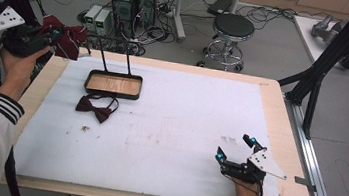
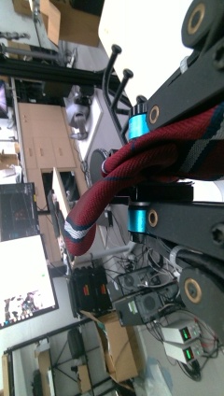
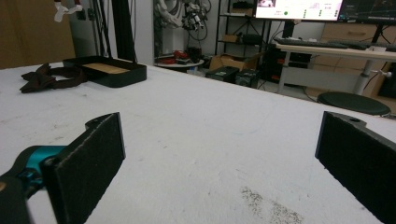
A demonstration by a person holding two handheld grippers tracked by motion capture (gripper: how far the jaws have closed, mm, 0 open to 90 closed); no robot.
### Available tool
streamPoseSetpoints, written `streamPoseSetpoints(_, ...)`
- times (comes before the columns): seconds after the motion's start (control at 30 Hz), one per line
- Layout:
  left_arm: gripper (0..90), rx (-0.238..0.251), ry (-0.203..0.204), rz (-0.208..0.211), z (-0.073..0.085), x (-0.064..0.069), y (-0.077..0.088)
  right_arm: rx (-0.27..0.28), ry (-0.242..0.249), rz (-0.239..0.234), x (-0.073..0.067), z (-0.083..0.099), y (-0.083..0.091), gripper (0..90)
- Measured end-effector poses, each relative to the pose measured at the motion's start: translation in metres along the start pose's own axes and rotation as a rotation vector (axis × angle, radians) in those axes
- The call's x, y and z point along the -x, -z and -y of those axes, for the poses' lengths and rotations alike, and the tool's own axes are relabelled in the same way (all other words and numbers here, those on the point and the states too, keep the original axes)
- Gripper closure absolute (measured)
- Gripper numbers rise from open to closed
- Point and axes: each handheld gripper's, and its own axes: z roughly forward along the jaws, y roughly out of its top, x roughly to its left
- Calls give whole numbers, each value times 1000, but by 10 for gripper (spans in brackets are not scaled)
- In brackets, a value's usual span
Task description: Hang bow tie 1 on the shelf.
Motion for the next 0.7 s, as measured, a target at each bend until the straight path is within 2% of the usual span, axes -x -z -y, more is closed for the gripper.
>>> streamPoseSetpoints(0.2, 819, 1, 14, -53, 2, -6, 1, -3, -10, 0, -1, 2, -2, 6)
streamPoseSetpoints(0.43, 819, -7, -4, -130, 9, -2, -1, 13, -19, -9, -1, 2, -3, 6)
streamPoseSetpoints(0.53, 819, -9, 8, -162, 14, -3, 0, 18, -15, -11, -1, 2, -3, 6)
streamPoseSetpoints(0.7, 819, -41, 2, -195, 22, -5, 3, 16, -17, -16, -2, 3, -4, 5)
